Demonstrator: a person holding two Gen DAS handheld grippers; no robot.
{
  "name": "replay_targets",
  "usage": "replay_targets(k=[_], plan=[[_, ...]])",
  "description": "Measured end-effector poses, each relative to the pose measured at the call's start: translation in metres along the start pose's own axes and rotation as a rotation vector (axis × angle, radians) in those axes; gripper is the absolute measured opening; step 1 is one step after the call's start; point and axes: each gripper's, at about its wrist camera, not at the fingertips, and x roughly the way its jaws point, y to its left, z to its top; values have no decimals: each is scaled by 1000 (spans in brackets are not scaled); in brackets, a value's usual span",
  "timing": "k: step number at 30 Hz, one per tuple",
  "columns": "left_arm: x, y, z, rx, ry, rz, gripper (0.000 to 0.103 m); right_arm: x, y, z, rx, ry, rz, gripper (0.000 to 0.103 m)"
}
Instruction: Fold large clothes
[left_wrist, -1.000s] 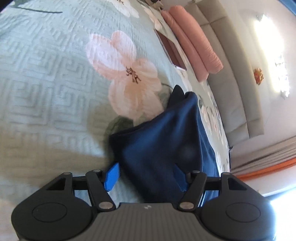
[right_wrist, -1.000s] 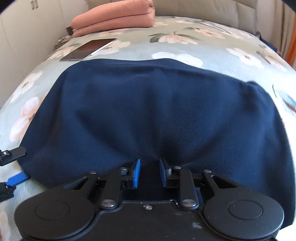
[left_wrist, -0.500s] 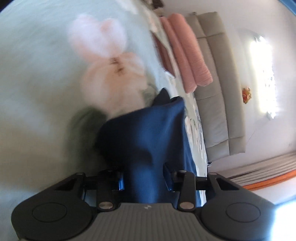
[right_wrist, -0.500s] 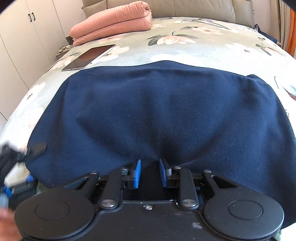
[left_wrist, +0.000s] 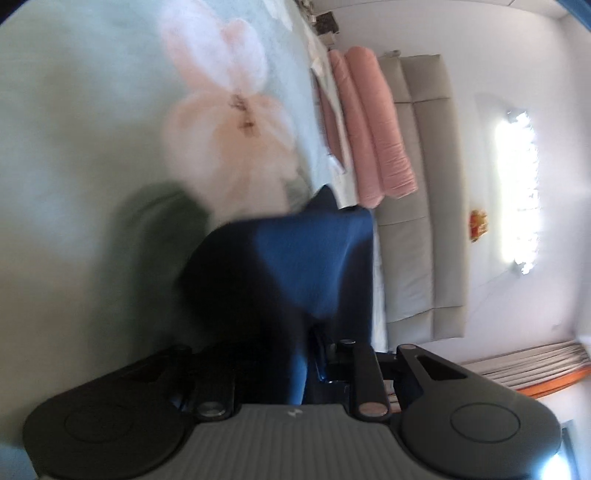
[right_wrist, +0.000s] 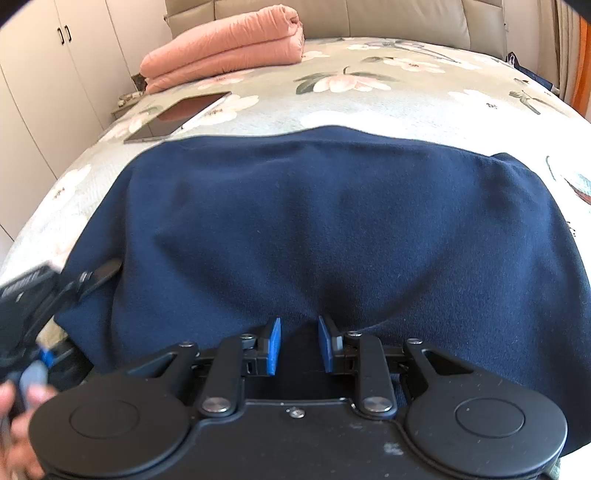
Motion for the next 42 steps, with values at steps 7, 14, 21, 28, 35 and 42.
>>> replay_targets(k=[7,14,21,28,35,42], plan=[[-10,-5,3,23,23,22,14,-29,12,9,-44,-97,-21,27],[-15,-59,1,220,69,-88,10,8,21,-9,-7,6,-23,21],[9,-136,-49,498,245,-290,10,-3,-33,-15,269,-6,223,18],[39,-191,-139,712,451,-379,11,-17,-100,-28,516,-4,401,7],[82,-198,-222,785,615,-344,10,-81,-186,-49,562,-53,221,21],[109,-176,-288,966,775,-229,11,-115,-278,-37,511,-99,-52,22]])
